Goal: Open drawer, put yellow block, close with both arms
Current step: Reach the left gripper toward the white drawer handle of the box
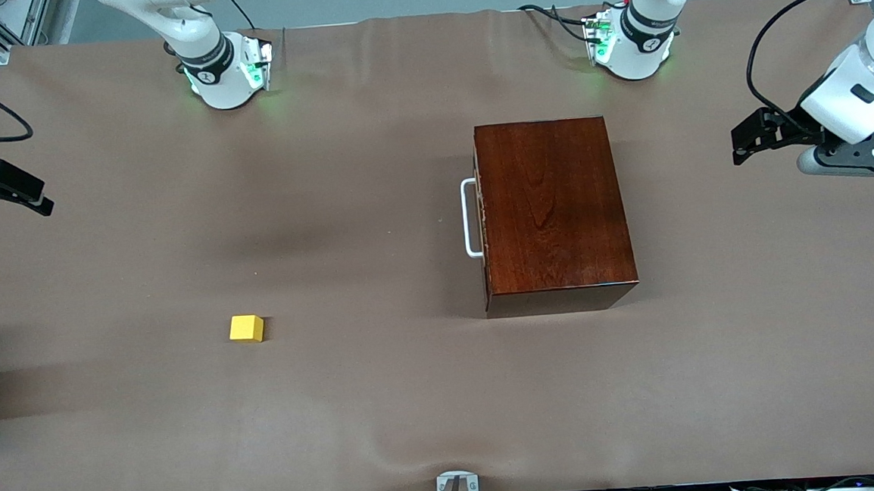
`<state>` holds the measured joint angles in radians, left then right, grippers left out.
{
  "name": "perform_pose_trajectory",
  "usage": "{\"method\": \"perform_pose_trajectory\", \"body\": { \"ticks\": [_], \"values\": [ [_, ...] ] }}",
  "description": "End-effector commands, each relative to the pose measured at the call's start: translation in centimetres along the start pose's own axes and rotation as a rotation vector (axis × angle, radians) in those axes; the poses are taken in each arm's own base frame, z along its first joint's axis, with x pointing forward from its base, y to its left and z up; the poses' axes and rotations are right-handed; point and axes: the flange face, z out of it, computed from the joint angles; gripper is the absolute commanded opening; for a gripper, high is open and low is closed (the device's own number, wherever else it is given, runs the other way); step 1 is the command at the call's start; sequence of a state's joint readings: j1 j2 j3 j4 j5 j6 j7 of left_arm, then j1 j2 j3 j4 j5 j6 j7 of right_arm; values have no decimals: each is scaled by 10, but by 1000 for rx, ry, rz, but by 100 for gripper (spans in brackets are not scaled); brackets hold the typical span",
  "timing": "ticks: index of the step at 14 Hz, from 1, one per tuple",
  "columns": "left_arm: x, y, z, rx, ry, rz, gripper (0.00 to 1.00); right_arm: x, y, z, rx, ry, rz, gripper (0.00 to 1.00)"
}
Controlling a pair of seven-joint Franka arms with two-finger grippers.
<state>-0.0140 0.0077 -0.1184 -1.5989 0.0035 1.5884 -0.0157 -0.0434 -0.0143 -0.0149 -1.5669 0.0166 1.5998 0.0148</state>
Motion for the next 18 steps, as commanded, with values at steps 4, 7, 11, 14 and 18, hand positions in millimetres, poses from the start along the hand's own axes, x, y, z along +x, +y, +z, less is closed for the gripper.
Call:
{"method": "perform_pose_trajectory", "body": {
  "ticks": [4, 7, 11, 14, 18],
  "values": [
    [20, 39, 6, 5, 13, -87, 100, 1, 0, -4, -13, 7, 2, 100],
    [48, 65, 9, -23, 24, -138, 100, 2, 0, -4, -13, 8, 3, 100],
    [73, 82, 19, -29, 41, -177, 100, 2, -1, -4, -13, 8, 2, 100],
    [85, 91, 24, -45, 93, -222, 100, 2, -1, -4, -13, 8, 2, 100],
    [94, 108, 32, -63, 123, -247, 100, 1, -1, -4, -12, 7, 2, 100]
  ]
}}
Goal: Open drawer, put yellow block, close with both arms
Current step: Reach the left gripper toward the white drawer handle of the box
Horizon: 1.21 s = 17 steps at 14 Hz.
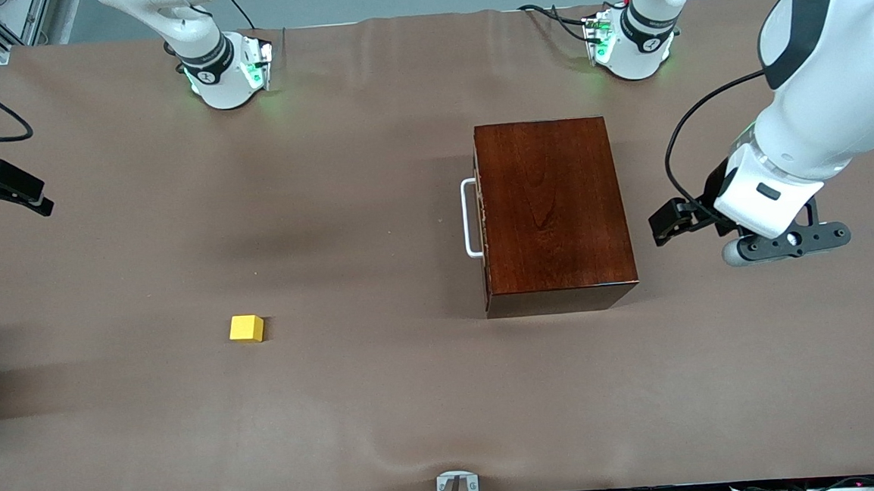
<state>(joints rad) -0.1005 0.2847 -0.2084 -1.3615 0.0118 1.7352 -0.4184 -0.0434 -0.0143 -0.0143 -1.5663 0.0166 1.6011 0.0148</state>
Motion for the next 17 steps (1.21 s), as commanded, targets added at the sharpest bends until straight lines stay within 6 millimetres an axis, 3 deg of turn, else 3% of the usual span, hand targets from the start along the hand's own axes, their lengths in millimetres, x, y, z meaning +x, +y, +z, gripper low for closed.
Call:
{"method": "perform_pose_trajectory", "body": {
  "ticks": [1, 7, 12, 17],
  "values": [
    [6, 15, -3, 5, 42, -20, 100, 1, -1, -4, -12, 6, 2, 100],
    [16, 49, 16, -45, 92, -116, 100, 1, -2, -4, -12, 5, 1, 100],
    [21, 67, 30, -88, 129, -200, 100, 1, -2, -4, -12, 6, 1, 100],
    [19, 110, 52, -149, 181, -300, 100, 2, -2, -3, -12, 5, 1, 100]
  ]
}}
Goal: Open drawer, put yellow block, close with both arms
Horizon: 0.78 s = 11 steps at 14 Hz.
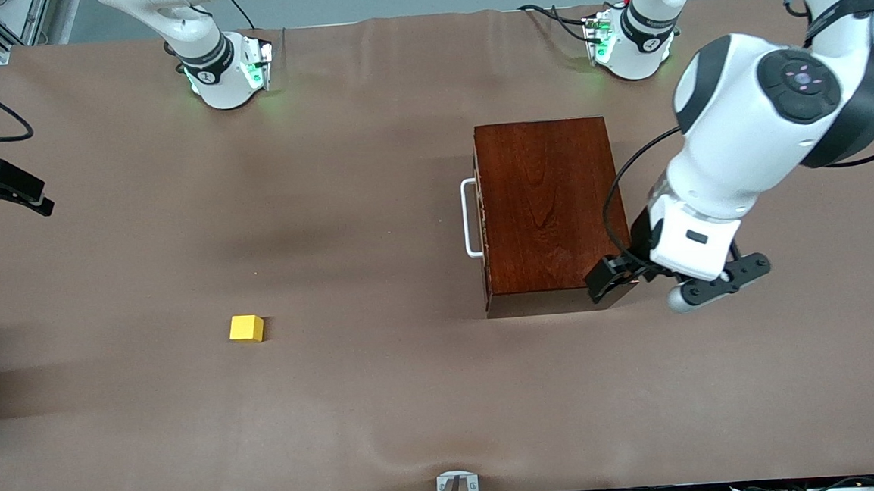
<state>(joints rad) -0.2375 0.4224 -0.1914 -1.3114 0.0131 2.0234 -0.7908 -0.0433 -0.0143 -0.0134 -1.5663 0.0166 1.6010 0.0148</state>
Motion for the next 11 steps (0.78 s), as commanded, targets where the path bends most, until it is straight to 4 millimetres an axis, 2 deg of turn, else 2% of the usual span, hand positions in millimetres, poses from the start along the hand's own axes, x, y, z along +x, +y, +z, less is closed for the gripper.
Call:
{"method": "perform_pose_trajectory", "body": {
  "ticks": [1, 5, 7, 9, 11],
  "values": [
    [-11, 29, 14, -16, 58, -59, 100, 2, -1, -3, -12, 5, 2, 100],
    [-65, 82, 32, -30, 121, -236, 100, 2, -1, -3, -12, 5, 2, 100],
    [-93, 101, 45, -16, 118, -231, 100, 2, -1, -3, -12, 2, 2, 100],
    [-121, 117, 47, -11, 98, -227, 100, 2, -1, -3, -12, 5, 2, 100],
    [-161, 139, 49, -9, 76, -173, 100, 2, -1, -3, -12, 5, 2, 100]
  ]
}}
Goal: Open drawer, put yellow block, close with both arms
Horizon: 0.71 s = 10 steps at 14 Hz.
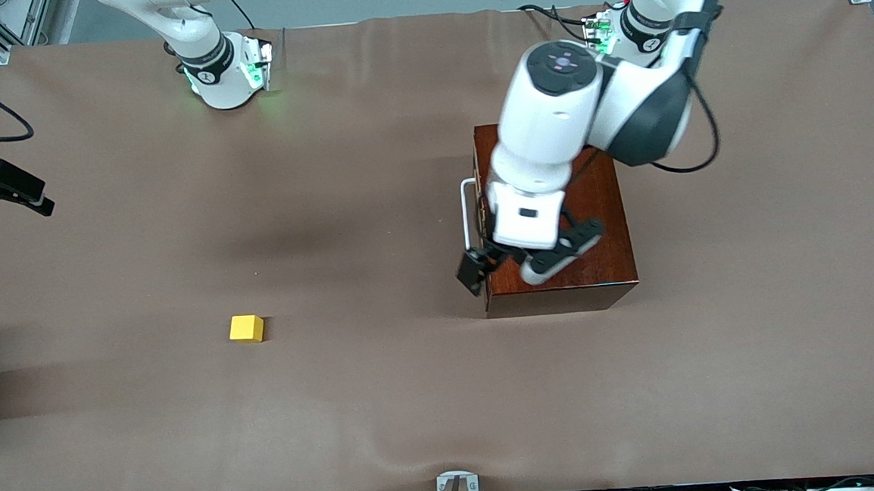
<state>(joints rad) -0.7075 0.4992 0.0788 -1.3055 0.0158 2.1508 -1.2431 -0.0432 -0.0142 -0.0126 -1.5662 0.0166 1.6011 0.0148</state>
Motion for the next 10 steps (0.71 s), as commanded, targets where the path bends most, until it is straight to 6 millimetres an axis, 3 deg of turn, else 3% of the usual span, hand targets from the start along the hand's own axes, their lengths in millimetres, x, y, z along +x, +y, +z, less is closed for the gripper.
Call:
{"method": "perform_pose_trajectory", "body": {
  "ticks": [1, 4, 8, 10],
  "values": [
    [-36, 14, -1, 26, 8, 39, 100, 2, -1, -2, -12, 3, 3, 100],
    [-60, 14, 4, 71, -17, 97, 100, 2, -1, -3, -12, 5, 1, 100],
    [-91, 12, 32, 142, -56, 205, 100, 2, -2, -2, -13, 3, 1, 100],
    [-104, 14, 36, 151, -63, 219, 100, 2, -1, -3, -12, 2, 1, 100]
  ]
}}
